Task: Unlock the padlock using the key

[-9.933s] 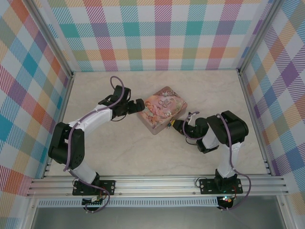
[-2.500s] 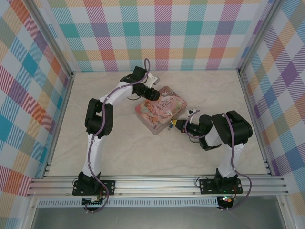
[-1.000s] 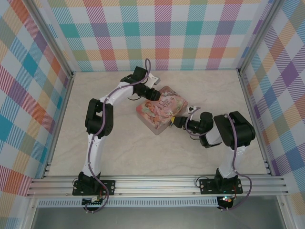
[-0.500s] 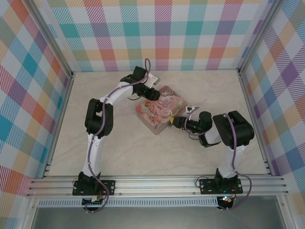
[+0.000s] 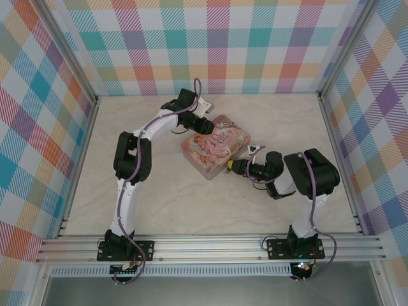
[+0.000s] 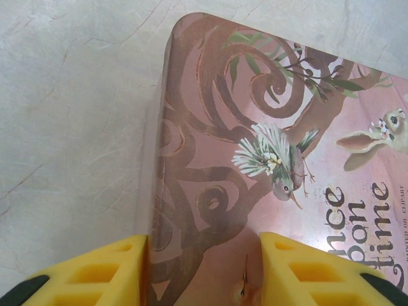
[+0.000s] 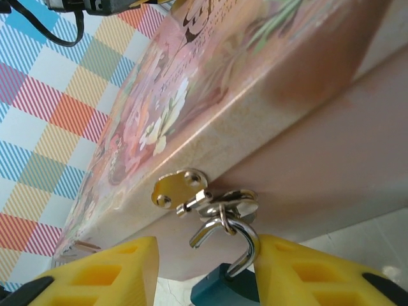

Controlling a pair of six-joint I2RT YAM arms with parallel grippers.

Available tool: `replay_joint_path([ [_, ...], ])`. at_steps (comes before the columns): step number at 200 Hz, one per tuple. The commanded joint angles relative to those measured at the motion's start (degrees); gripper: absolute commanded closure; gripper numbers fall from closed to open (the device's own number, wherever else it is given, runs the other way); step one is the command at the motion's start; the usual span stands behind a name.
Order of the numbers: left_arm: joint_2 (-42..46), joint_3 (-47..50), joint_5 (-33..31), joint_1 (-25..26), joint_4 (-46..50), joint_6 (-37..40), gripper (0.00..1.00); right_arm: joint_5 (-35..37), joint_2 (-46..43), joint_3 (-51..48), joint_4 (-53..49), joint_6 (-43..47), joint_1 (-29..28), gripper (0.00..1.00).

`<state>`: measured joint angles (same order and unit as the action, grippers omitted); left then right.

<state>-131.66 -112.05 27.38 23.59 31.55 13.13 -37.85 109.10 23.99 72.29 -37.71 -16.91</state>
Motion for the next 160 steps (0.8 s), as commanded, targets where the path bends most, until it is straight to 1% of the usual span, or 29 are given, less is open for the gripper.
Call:
replay_joint_path([
  [1, -4.4, 1.7, -8.1, 0.4, 7.1, 2.2, 0.58, -2.8, -0.4, -0.9, 0.9, 1.7, -0.8, 0.59],
  [54, -4.1, 1.9, -8.3, 0.4, 7.1, 2.2, 0.58, -1.6, -1.5, -1.6, 0.3, 2.2, -0.6, 0.69],
  [127, -3.7, 2.7, -8.6, 0.4, 6.6, 2.4, 0.59, 0.5, -2.7, -2.4, -0.7, 2.0, 0.3, 0.87],
  [160, -3.5, 3.2, -8.8, 0.4, 6.5, 2.5, 0.59, 1.0, -3.0, -2.0, -0.7, 0.8, 0.6, 0.91],
])
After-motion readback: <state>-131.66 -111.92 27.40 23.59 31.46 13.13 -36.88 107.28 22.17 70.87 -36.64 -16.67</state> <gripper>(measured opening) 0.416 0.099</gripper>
